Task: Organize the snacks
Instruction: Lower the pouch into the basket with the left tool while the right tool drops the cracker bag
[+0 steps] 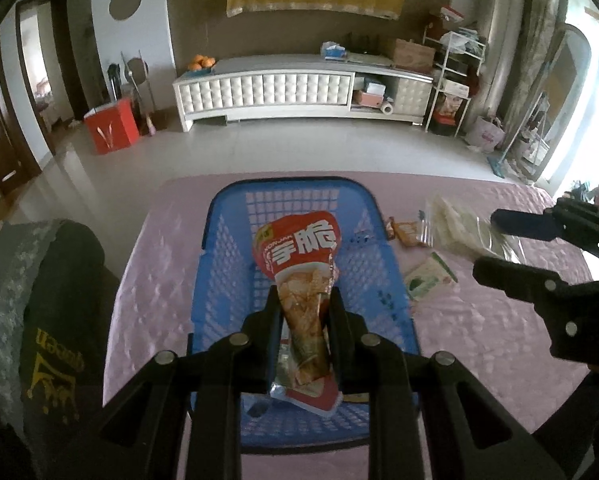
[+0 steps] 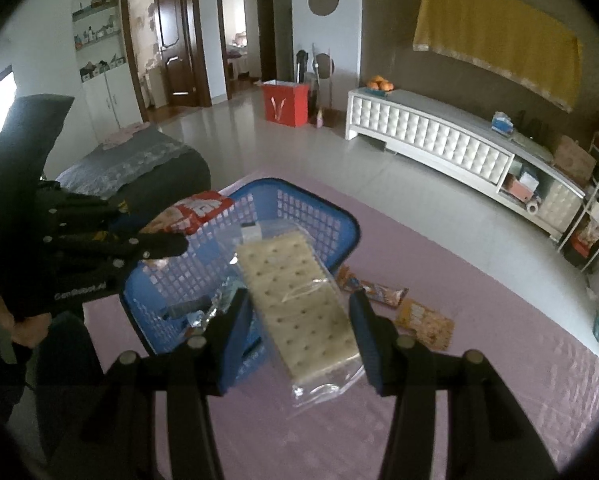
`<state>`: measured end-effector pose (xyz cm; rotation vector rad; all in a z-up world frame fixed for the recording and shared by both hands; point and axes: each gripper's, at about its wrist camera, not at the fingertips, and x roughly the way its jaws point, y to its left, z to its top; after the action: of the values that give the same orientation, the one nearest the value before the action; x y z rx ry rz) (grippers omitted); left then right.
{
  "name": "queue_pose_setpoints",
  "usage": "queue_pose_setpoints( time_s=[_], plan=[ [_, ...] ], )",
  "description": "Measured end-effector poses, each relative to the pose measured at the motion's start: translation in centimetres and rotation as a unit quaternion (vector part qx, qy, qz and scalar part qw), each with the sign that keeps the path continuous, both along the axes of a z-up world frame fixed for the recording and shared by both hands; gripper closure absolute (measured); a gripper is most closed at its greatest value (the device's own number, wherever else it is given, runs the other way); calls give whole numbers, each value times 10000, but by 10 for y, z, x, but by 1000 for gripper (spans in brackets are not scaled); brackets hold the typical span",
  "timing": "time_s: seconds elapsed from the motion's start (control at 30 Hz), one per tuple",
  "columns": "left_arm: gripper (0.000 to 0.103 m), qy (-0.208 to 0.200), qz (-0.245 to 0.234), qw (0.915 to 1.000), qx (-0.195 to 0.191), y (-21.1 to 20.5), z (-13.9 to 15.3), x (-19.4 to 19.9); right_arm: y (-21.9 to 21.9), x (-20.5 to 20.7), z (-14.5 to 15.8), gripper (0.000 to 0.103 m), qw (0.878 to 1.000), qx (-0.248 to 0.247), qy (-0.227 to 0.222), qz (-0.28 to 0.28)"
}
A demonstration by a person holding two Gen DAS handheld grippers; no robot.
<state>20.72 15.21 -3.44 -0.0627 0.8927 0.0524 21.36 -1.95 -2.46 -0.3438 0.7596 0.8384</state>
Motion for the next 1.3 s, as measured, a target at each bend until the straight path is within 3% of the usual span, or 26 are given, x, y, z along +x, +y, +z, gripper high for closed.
queue_pose_setpoints(
  time_s=[0.3, 0.33, 0.43, 0.53, 0.63, 1.1, 1.3],
  plan=[
    [80, 143, -85, 9999, -19, 14, -23, 29, 24, 9, -15, 48, 9997, -171, 124, -73],
    [78, 131, -94, 9999, 7, 15, -24, 32, 26, 10, -15, 48, 9997, -200, 122, -95],
    [55, 6, -61, 9999, 101, 15, -23, 38, 25, 12, -13, 48, 9995, -223, 50, -221],
    [54, -6, -91, 9998, 187, 14, -25, 37, 24, 15, -13, 48, 9993, -215, 99, -277],
    [45, 18, -124, 9994, 308, 14, -25, 33, 27, 17, -13, 48, 9992, -226, 121, -315],
    [44, -178, 284, 9994, 119, 63, -10, -1, 94, 22, -14, 48, 9989, -422, 100, 190],
    [44, -125, 460, 9988, 94, 80, -15, -9, 128, 26, -35, 48, 9952, -892, 4, 393]
  ],
)
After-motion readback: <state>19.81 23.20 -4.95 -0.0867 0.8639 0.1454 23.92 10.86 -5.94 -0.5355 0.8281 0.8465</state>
